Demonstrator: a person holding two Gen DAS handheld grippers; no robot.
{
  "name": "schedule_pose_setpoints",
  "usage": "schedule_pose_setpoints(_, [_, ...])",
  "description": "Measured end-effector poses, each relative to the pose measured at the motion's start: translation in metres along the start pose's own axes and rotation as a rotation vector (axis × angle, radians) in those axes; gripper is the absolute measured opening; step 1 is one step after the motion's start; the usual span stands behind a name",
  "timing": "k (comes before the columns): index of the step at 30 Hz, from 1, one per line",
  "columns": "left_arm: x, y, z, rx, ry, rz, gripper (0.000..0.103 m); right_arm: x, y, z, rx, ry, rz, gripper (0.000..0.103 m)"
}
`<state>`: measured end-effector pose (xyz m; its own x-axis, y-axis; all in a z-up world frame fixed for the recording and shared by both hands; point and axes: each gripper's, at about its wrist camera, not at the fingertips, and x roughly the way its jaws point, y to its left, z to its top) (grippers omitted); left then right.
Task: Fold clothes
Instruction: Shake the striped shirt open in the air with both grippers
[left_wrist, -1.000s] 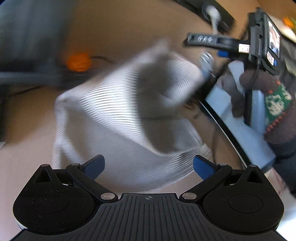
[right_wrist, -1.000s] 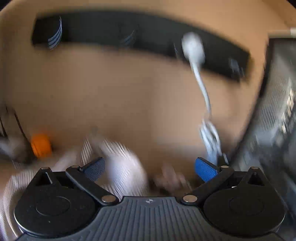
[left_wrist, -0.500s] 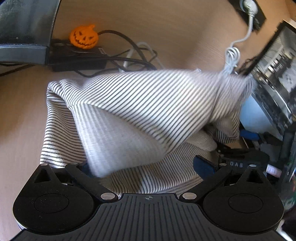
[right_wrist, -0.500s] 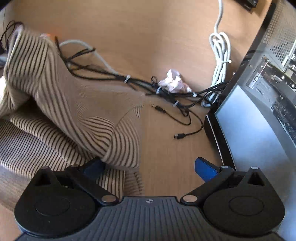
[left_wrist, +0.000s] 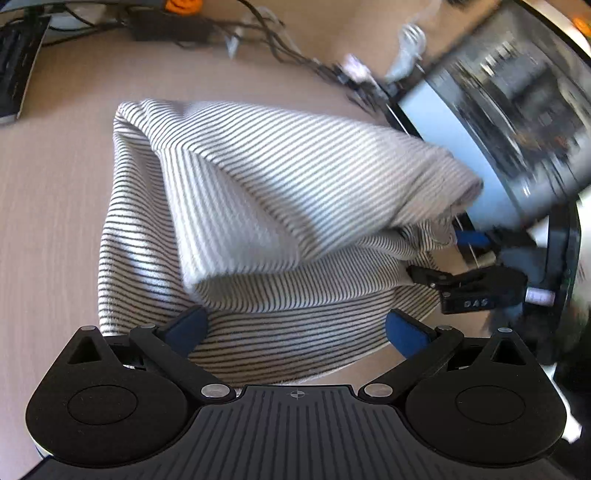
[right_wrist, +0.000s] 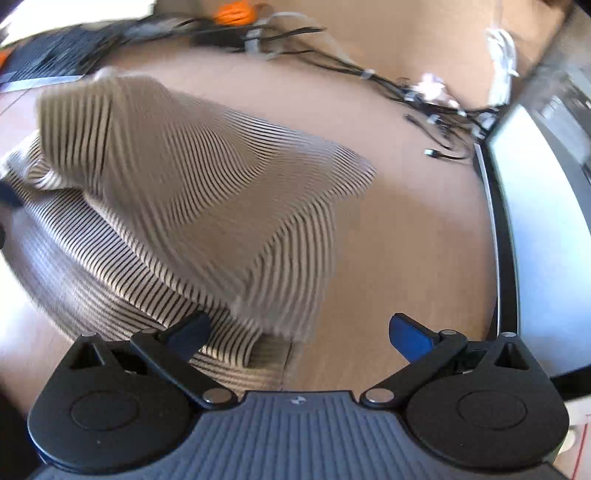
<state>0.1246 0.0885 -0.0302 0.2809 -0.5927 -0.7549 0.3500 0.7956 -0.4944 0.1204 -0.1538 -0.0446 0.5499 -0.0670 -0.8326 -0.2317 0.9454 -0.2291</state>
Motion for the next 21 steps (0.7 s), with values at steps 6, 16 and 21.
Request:
schedule_pose_setpoints(6, [0.015,-0.012,0.033,0.039,0.012,-0.154,0.103,-0.027,0.007,0.023,-0.089,-0.12,-0.052,0.103])
schedule_pose_setpoints(16, [-0.065,-0.012,0.127,0.033,-0.49,-0.002,0.103,-0.087,-0.015,0.056,0.023,-0.362,-0.229,0.103])
schedule_pose_setpoints(21, [-0.03,0.016,0.081,0.026,-0.286,-0.051,0.103,-0.063,0.035,0.023,-0.186,-0.233,0.023,0.103])
